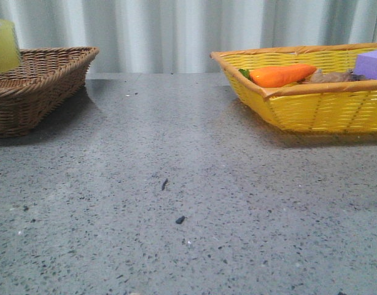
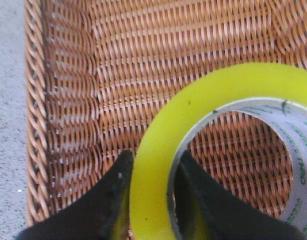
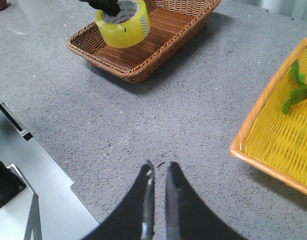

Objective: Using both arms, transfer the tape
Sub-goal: 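Lift the tape roll with the left gripper and move it over the brown basket, then lower the tape roll into the brown basket and open the left gripper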

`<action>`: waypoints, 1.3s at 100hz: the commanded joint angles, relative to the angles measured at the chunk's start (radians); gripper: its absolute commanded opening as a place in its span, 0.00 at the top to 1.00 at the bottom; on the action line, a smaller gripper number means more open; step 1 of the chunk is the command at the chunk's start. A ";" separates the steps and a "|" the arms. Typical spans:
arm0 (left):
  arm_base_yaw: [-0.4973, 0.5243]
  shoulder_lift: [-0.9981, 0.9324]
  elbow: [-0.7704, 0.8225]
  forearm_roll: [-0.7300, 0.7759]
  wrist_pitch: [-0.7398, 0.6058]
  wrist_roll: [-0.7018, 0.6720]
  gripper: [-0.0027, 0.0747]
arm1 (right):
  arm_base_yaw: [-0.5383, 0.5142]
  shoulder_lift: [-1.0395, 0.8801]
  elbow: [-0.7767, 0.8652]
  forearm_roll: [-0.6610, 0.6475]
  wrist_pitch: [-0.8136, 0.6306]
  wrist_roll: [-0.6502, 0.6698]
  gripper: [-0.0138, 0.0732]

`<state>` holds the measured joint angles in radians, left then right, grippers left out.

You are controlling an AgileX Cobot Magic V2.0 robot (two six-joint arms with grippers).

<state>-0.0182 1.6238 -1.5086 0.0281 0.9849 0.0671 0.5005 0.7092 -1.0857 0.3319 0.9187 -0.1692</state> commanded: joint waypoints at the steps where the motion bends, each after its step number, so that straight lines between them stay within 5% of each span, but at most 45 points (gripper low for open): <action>1: 0.003 -0.047 -0.014 -0.014 -0.076 -0.024 0.69 | -0.008 -0.002 -0.021 0.006 -0.065 0.000 0.89; 15: 0.003 -0.053 -0.015 -0.017 -0.067 -0.075 0.40 | -0.008 -0.002 -0.021 0.006 -0.047 0.000 0.89; 26: 0.003 -0.082 -0.015 -0.106 -0.093 -0.067 0.34 | -0.008 -0.003 -0.021 0.006 -0.035 0.000 0.89; 40: -0.034 -0.190 -0.014 -0.296 -0.212 0.014 0.41 | -0.008 -0.031 -0.021 0.000 -0.073 0.000 0.89; 56: -0.189 -0.406 0.045 -0.291 -0.407 0.068 0.53 | -0.008 -0.154 0.021 -0.098 -0.178 0.000 0.89; 88: -0.461 -0.877 0.540 -0.252 -0.733 0.091 0.72 | -0.008 -0.491 0.295 -0.306 -0.365 0.000 0.89; 109: -0.463 -1.090 0.822 -0.262 -0.758 0.082 0.99 | -0.008 -0.583 0.350 -0.302 -0.394 0.000 0.89; 130: -0.463 -1.208 0.930 -0.324 -0.733 0.082 0.99 | -0.008 -0.583 0.350 -0.302 -0.387 0.000 0.89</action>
<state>-0.4712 0.4466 -0.5751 -0.2572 0.3167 0.1559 0.5005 0.1078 -0.7180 0.0396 0.6150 -0.1692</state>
